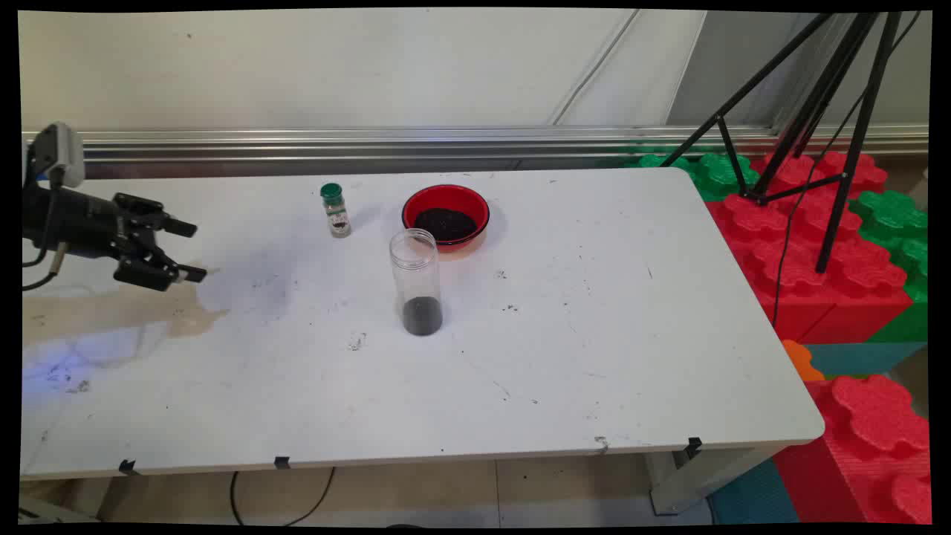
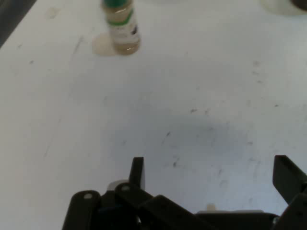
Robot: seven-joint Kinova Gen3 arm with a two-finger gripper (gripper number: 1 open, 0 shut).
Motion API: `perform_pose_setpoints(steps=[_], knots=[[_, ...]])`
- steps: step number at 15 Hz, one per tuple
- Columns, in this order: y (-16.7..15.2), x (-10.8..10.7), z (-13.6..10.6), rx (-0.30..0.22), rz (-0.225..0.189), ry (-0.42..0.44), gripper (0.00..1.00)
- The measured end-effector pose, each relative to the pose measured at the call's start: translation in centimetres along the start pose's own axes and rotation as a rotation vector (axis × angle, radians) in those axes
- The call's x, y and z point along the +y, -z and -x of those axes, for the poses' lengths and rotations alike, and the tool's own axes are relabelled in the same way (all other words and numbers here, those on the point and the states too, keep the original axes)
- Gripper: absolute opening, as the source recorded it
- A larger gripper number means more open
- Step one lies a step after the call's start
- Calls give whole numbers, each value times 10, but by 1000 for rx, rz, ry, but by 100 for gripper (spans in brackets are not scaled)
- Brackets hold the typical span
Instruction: Pick up the black seasoning powder from the table
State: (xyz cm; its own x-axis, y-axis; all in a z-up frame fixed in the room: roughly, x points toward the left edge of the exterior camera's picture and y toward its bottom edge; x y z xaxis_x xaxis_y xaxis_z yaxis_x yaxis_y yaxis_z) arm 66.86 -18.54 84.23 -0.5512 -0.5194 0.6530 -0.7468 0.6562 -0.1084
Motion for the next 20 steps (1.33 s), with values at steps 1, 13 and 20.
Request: perform_pose_setpoints(steps=[1, 13, 20], knots=[[-3, 2, -4, 5, 14, -11, 100], [-52, 8, -37, 119, 165, -154, 100], [-87, 5, -40, 183, 222, -200, 100]])
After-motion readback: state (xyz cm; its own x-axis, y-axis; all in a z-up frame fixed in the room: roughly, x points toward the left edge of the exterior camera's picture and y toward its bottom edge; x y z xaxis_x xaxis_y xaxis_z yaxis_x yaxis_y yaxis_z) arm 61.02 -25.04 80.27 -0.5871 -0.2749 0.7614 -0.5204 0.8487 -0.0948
